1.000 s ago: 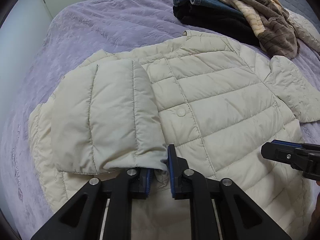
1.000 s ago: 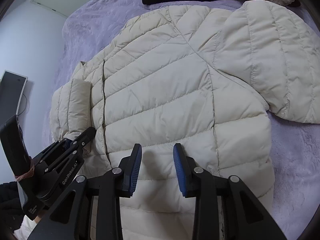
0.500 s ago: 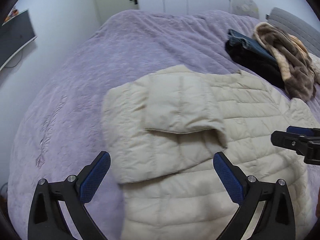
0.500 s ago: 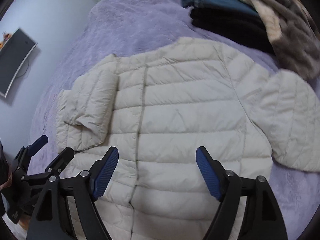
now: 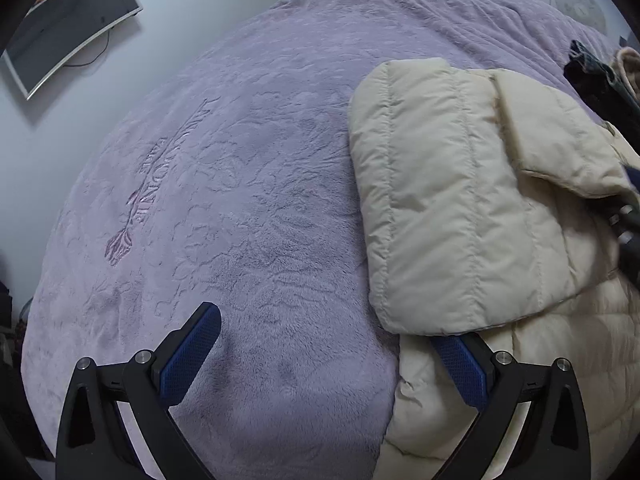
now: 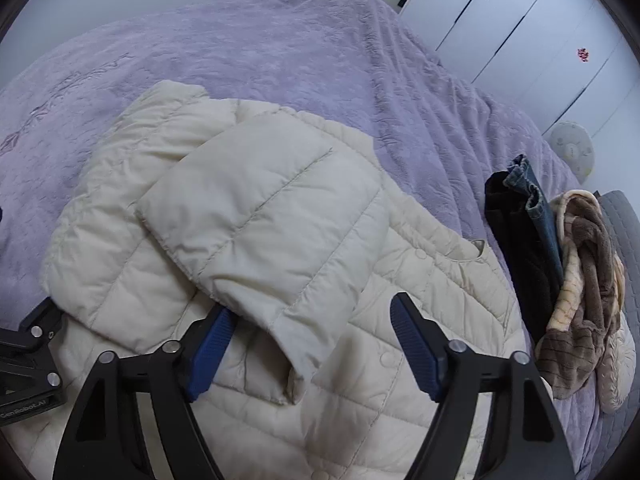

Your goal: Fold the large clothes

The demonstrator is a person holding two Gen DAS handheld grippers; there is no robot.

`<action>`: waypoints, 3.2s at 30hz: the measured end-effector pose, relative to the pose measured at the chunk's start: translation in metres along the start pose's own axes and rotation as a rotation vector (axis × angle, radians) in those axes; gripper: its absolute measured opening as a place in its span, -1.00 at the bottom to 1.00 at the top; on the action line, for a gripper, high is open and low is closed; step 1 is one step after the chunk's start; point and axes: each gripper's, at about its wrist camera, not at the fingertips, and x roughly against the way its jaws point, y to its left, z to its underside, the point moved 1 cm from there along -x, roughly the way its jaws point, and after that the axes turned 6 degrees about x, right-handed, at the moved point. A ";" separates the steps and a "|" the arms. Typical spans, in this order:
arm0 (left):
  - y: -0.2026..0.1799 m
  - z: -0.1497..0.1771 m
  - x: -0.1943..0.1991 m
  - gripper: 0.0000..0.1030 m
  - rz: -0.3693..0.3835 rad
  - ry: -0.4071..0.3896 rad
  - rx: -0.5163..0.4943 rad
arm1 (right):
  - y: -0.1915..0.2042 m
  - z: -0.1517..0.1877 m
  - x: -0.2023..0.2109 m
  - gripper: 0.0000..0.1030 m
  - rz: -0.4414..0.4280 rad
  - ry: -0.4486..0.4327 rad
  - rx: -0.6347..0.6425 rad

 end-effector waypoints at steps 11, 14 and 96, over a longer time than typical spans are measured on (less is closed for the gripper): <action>0.011 0.000 -0.021 1.00 -0.011 0.052 0.086 | -0.126 0.126 -0.021 -0.87 -0.471 0.008 -1.083; 0.013 0.000 -0.023 1.00 -0.029 0.052 0.087 | -0.127 0.158 -0.036 -0.86 -0.584 0.028 -1.256; -0.125 0.030 0.143 1.00 0.225 0.160 -0.234 | -0.208 0.291 0.074 0.63 -0.505 0.204 -1.206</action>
